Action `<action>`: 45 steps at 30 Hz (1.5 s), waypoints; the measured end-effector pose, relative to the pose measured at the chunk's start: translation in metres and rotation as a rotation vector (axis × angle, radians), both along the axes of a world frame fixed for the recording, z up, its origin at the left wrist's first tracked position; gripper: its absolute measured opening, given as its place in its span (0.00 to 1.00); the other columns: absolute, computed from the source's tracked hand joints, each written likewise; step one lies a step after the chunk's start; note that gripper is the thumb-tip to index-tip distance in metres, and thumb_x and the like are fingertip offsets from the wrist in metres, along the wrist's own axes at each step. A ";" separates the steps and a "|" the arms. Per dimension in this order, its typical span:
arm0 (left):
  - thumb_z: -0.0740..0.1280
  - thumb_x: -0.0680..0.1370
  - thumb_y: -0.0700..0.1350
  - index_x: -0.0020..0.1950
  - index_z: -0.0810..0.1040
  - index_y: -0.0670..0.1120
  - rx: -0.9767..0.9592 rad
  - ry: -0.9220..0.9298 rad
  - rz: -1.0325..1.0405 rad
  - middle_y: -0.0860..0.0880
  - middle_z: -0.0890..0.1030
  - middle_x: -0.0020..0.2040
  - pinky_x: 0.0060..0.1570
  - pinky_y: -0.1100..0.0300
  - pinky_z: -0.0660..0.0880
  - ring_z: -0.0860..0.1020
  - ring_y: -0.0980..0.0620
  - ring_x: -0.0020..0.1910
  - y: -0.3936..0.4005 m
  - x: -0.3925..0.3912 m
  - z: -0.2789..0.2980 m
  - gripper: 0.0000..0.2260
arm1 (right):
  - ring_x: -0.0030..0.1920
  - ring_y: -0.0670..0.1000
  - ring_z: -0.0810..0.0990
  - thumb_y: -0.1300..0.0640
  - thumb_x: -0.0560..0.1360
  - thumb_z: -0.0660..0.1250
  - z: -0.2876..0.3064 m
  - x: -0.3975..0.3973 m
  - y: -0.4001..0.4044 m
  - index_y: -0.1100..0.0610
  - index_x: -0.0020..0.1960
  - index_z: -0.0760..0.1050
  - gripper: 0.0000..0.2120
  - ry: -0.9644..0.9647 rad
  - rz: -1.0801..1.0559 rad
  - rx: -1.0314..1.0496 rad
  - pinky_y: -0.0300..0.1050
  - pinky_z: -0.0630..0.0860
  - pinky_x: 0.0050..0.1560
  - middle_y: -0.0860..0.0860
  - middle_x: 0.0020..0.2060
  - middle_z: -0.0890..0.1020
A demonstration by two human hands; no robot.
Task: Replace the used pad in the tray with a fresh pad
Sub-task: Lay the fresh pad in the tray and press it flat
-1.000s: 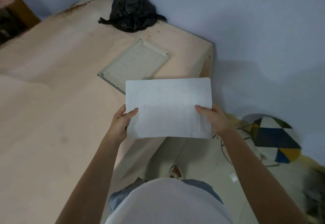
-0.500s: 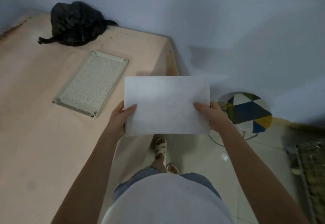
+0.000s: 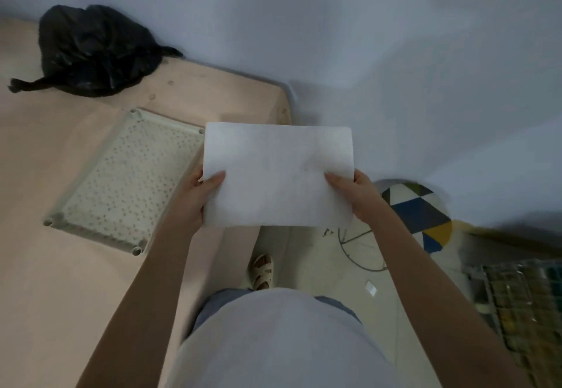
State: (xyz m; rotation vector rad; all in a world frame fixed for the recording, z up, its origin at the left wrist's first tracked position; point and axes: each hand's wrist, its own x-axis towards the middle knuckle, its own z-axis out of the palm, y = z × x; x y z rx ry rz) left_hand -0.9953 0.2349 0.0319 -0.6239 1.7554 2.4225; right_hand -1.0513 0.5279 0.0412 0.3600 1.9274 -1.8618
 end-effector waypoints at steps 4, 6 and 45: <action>0.67 0.77 0.38 0.63 0.75 0.43 0.007 -0.039 0.125 0.49 0.84 0.53 0.41 0.57 0.80 0.82 0.47 0.51 -0.033 -0.022 -0.008 0.15 | 0.50 0.51 0.81 0.56 0.76 0.68 0.005 -0.039 -0.038 0.58 0.58 0.75 0.12 0.016 0.085 0.061 0.45 0.79 0.47 0.52 0.51 0.82; 0.68 0.76 0.39 0.64 0.75 0.42 0.021 -0.048 0.168 0.46 0.82 0.57 0.43 0.55 0.80 0.82 0.46 0.52 -0.050 -0.026 -0.010 0.16 | 0.52 0.54 0.81 0.55 0.75 0.68 0.004 -0.059 -0.059 0.59 0.61 0.75 0.15 0.010 0.121 0.072 0.49 0.79 0.51 0.54 0.54 0.81; 0.66 0.75 0.37 0.56 0.78 0.42 -0.274 -0.627 1.314 0.44 0.79 0.48 0.50 0.51 0.75 0.76 0.47 0.46 -0.114 0.003 -0.048 0.10 | 0.45 0.47 0.78 0.62 0.78 0.64 -0.027 -0.208 -0.374 0.56 0.58 0.75 0.10 0.166 1.340 0.233 0.40 0.73 0.41 0.48 0.46 0.79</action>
